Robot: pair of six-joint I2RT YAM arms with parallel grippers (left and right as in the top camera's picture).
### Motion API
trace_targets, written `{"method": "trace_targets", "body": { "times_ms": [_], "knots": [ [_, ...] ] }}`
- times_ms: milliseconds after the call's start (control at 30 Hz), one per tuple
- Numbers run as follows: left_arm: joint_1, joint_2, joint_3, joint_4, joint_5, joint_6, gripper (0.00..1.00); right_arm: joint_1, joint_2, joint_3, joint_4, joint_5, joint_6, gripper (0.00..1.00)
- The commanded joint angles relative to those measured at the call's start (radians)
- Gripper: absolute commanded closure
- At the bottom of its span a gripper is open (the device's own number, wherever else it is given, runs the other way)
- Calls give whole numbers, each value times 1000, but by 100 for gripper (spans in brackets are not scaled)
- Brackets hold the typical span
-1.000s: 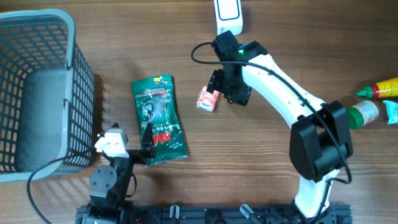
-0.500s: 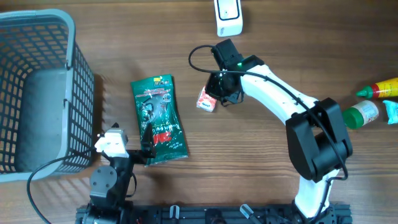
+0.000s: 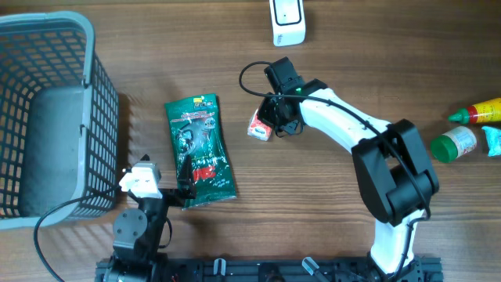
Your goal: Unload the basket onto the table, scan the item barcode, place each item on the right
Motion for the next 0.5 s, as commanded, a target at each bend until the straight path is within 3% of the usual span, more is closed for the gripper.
{"method": "trace_targets", "body": {
  "times_ms": [0, 133, 367, 400, 467],
  "knots": [
    [3, -4, -4, 1, 8, 19, 0, 5, 71, -13, -2, 26, 19, 88],
    [3, -4, -4, 1, 8, 19, 0, 5, 71, -12, 2, 17, 8, 87],
    [3, -4, -4, 1, 8, 19, 0, -9, -71, 53, -70, -42, -183, 82],
    [3, -4, -4, 1, 8, 19, 0, -9, -98, 53, -68, -38, -203, 76],
    [3, -4, -4, 1, 8, 19, 0, -9, -143, 53, -54, -7, -267, 52]
  ]
}}
